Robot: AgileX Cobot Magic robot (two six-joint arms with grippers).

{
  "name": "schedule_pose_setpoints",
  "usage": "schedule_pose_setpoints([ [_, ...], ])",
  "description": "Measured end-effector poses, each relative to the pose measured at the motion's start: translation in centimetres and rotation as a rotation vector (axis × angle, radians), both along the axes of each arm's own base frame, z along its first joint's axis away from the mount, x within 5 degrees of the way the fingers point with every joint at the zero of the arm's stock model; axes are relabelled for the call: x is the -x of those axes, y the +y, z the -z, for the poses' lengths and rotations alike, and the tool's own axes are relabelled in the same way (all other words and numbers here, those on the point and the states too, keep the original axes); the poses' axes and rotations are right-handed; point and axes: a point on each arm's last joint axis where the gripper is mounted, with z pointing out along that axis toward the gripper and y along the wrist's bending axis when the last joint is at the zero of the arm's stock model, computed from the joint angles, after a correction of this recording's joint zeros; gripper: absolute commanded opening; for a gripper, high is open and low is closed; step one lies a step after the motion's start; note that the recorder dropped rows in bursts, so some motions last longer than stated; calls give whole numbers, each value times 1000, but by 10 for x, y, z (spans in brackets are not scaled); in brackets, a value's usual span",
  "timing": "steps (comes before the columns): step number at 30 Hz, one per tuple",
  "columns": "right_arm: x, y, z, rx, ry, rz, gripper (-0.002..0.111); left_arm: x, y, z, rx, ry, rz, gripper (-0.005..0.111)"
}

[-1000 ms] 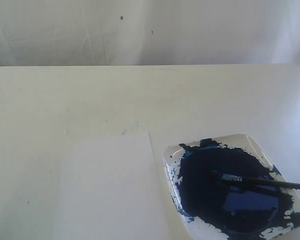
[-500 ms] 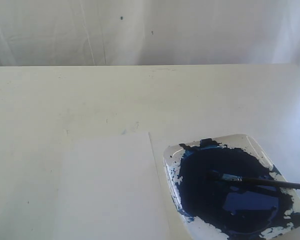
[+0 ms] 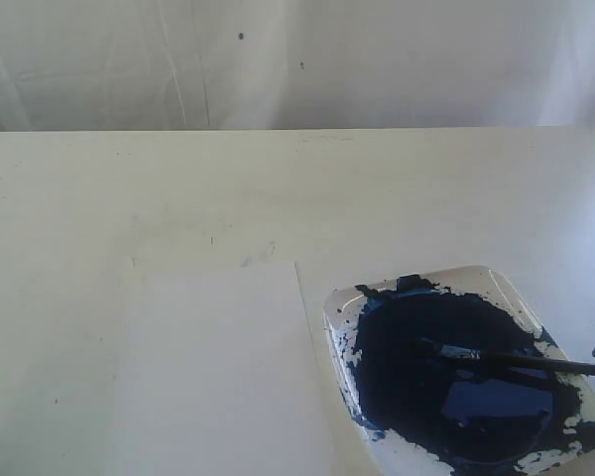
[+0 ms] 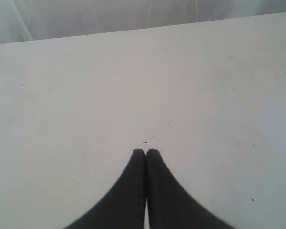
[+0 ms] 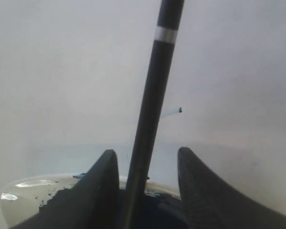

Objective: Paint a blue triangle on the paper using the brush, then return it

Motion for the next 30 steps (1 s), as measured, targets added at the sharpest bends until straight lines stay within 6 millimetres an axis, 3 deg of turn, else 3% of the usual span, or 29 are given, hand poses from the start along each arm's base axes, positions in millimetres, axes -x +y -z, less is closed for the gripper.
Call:
schedule_pose_setpoints([
  [30,-11,-13,13,-58,-14,56,38,0,0,0,0,0,0,0],
])
